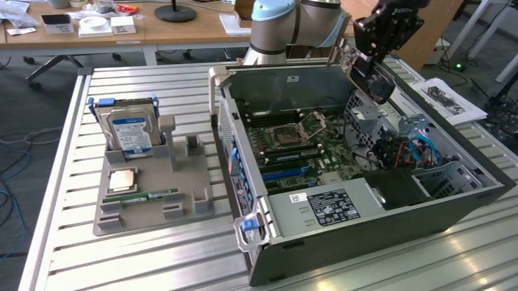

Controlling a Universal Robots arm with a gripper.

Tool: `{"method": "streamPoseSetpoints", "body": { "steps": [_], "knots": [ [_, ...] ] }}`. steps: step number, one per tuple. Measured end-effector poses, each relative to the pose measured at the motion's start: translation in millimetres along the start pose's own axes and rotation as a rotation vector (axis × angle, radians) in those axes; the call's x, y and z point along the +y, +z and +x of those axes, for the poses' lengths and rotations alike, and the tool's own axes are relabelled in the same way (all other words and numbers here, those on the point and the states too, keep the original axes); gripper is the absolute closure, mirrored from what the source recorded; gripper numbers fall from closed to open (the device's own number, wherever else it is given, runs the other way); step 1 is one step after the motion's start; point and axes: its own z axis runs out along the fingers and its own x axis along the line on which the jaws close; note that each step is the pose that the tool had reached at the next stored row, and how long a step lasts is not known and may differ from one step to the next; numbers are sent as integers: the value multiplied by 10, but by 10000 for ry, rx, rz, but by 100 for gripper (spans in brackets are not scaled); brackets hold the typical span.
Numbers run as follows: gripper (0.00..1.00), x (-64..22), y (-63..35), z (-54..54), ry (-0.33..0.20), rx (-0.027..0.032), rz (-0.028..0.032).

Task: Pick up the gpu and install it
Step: 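Insert the gpu into the slot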

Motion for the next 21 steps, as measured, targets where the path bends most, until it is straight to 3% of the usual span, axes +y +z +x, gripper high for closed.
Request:
{"method": "streamPoseSetpoints", "body": {
  "steps": [8,21],
  "knots": [
    [73,0,1,2,-835,45,-22],
    [73,0,3,2,-2664,142,-70]
  ]
}}
